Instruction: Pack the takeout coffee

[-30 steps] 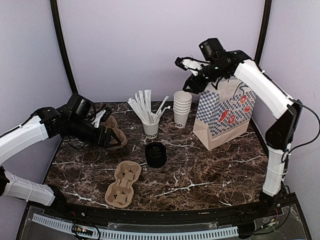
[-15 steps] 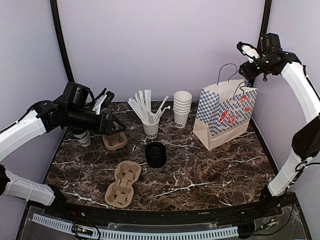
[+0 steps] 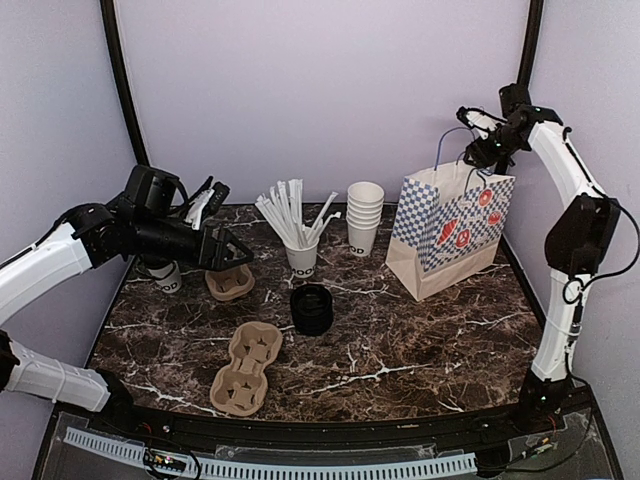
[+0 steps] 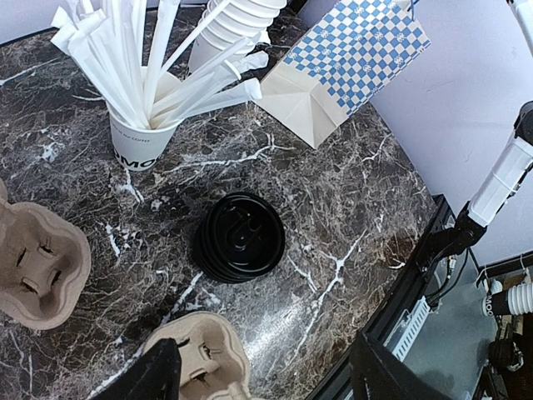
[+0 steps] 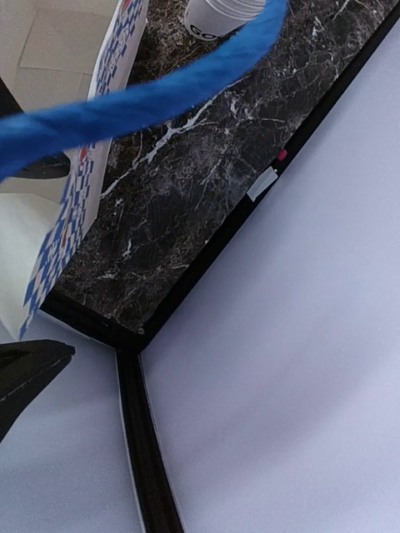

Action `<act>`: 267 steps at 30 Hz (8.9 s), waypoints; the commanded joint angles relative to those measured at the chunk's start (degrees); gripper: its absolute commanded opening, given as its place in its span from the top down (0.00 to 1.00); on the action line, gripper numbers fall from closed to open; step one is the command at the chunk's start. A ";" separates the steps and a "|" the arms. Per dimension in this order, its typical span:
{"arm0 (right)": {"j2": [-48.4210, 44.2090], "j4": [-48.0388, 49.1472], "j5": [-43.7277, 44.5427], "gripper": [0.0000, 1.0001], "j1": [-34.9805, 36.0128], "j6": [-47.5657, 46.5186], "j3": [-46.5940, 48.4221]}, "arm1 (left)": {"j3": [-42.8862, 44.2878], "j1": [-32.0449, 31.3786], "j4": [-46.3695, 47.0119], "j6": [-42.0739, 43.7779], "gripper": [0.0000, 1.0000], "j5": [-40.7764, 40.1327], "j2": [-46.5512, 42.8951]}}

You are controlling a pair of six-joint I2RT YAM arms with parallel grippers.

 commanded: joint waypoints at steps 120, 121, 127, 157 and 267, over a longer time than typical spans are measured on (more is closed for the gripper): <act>-52.34 1.59 -6.78 1.00 6.73 -5.24 -52.12 | 24.46 30.00 -21.19 -0.43 0.20 -25.23 30.55; -52.52 1.71 -6.80 1.00 6.74 -5.20 -52.57 | 24.46 30.49 -21.18 -0.53 0.19 -25.72 30.76; -53.38 2.74 -6.91 1.00 6.74 -4.93 -54.72 | 23.58 31.40 -19.95 -0.45 0.17 -24.56 31.34; -50.69 3.49 -6.95 1.00 6.82 -4.08 -53.00 | -6.19 -17.68 -19.14 -10.33 0.46 -9.65 10.41; -53.36 -13.99 -21.47 0.41 18.78 -3.26 -45.69 | 76.62 -36.12 -13.73 32.37 0.77 -6.14 50.92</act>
